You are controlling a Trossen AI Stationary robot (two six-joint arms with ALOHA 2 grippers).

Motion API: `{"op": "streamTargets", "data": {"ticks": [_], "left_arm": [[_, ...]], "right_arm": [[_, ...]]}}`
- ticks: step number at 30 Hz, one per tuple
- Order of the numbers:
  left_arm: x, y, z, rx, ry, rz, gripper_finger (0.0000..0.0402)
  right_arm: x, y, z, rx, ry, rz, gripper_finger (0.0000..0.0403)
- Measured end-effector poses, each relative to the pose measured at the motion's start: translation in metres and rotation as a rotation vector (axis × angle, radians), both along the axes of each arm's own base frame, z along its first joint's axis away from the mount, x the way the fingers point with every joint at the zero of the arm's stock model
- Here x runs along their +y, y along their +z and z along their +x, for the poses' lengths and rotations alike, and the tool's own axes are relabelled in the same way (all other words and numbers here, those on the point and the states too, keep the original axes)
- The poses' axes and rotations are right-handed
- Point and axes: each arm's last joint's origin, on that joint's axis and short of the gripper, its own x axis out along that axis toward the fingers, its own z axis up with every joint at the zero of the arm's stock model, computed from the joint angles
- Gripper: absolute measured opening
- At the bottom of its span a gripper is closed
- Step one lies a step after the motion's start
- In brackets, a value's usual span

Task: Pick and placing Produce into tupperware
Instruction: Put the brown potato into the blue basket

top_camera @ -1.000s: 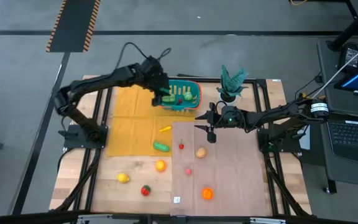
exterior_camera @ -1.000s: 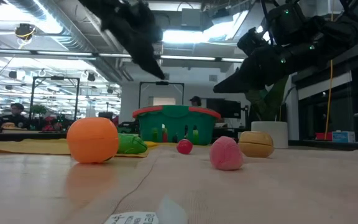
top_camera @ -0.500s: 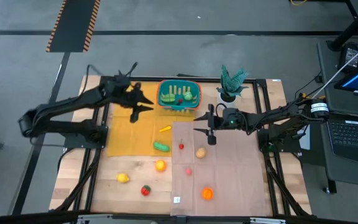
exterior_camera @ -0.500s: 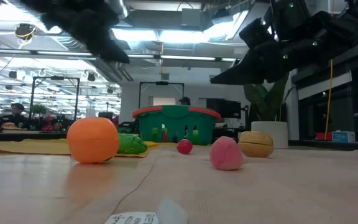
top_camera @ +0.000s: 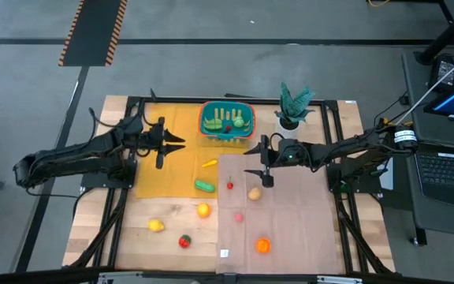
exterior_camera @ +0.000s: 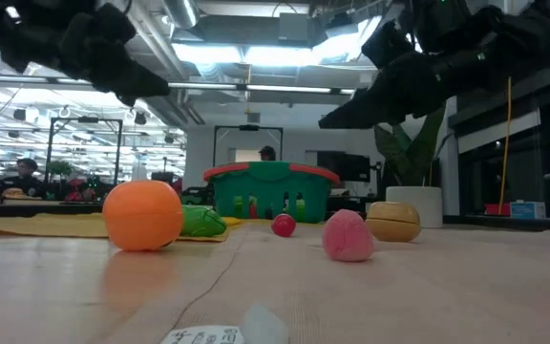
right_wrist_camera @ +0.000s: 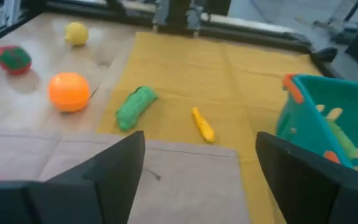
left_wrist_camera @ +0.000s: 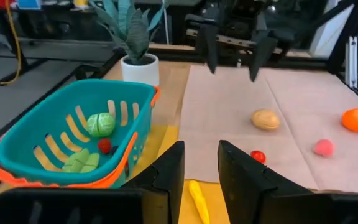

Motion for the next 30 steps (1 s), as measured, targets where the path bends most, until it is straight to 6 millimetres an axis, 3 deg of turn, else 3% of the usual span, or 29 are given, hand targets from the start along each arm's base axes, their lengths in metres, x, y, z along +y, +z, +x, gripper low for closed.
{"op": "streamTargets", "data": {"ticks": [9,14,25,30], "left_arm": [[-0.007,-0.026,-0.002,0.009,-0.021,-0.033,0.0072],[-0.01,-0.034,-0.002,0.025,-0.04,-0.04,0.0063],[-0.012,-0.036,-0.001,-0.005,-0.055,-0.027,0.0042],[-0.012,-0.034,-0.001,-0.021,-0.055,-0.02,0.0032]], "right_arm": [[0.032,0.022,0.013,0.26,0.134,-0.045,0.0295],[0.049,0.03,0.015,0.262,0.172,-0.017,0.0293],[0.083,0.026,0.005,0.31,0.187,-0.04,0.0293],[0.092,0.019,-0.005,0.408,0.17,-0.052,0.0293]]}}
